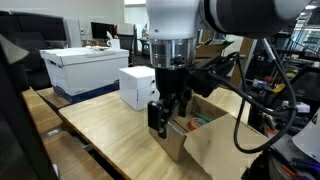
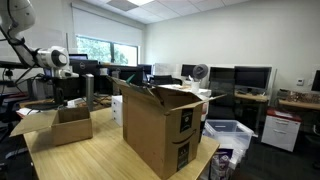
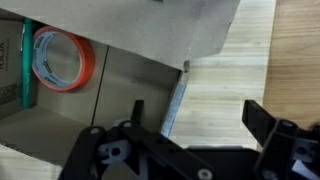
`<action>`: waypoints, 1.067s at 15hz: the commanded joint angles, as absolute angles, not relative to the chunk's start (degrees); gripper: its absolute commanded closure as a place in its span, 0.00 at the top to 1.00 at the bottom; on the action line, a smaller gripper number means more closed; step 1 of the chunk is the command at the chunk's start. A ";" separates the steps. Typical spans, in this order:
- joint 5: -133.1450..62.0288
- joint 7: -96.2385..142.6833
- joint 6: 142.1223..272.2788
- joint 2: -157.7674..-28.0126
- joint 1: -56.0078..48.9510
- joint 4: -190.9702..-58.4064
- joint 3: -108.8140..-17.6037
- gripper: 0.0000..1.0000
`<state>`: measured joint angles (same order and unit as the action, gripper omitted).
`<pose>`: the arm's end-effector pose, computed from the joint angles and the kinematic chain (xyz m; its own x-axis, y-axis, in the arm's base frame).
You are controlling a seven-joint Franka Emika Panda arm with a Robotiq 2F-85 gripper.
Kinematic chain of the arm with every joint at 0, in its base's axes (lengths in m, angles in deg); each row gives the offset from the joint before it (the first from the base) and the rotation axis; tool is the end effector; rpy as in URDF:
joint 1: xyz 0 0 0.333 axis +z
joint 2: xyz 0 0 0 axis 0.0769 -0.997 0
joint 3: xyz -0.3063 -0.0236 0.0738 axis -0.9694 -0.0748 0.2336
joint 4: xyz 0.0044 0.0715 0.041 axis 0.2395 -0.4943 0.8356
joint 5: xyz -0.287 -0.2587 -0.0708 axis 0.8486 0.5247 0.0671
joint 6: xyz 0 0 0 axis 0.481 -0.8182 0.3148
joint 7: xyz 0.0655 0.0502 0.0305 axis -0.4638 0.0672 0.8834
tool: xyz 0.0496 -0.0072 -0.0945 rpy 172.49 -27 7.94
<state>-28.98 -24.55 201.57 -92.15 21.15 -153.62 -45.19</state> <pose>0.4345 0.3523 0.2759 0.9923 -0.1165 -0.0424 -0.1099 -0.9848 0.1344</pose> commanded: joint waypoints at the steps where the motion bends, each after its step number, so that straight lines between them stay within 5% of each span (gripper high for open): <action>1: -27.77 -28.25 203.99 -94.17 21.54 -154.99 -46.18 1.00; 3: -28.17 -29.47 204.26 -95.54 21.74 -154.79 -46.59 1.00; 4: -28.83 -30.47 204.72 -96.86 21.96 -154.30 -46.83 0.75; 6: -30.10 -30.43 205.02 -97.25 21.85 -154.04 -46.54 0.70; 16: -40.38 -28.15 207.86 -94.68 20.12 -155.49 -43.78 0.01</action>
<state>-35.53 -30.03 206.22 -96.89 21.31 -153.55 -45.27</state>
